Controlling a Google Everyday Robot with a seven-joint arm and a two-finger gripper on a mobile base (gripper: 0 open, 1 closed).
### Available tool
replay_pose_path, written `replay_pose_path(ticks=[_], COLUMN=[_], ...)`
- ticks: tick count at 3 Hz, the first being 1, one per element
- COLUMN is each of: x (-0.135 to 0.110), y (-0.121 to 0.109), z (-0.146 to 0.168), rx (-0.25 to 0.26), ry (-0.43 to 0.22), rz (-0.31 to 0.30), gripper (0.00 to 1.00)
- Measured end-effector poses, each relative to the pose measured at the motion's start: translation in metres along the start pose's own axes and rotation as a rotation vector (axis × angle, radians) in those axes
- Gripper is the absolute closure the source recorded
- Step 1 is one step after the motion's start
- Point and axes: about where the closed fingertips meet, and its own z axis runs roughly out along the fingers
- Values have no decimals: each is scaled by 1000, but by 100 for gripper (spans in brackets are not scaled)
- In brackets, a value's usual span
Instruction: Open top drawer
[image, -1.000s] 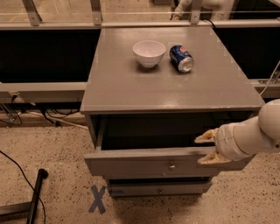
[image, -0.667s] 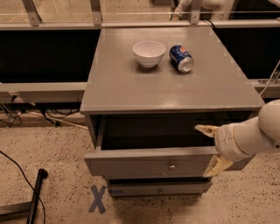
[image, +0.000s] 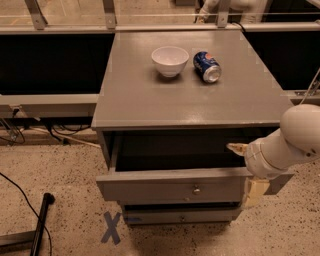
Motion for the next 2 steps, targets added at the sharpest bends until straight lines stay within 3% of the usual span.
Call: replay_pose_path(ticks=[1,2], x=[21,32], y=[11,25], z=[14,24], rx=[-83,-134], ry=[36,57], rz=[37,55], gripper=[20,43])
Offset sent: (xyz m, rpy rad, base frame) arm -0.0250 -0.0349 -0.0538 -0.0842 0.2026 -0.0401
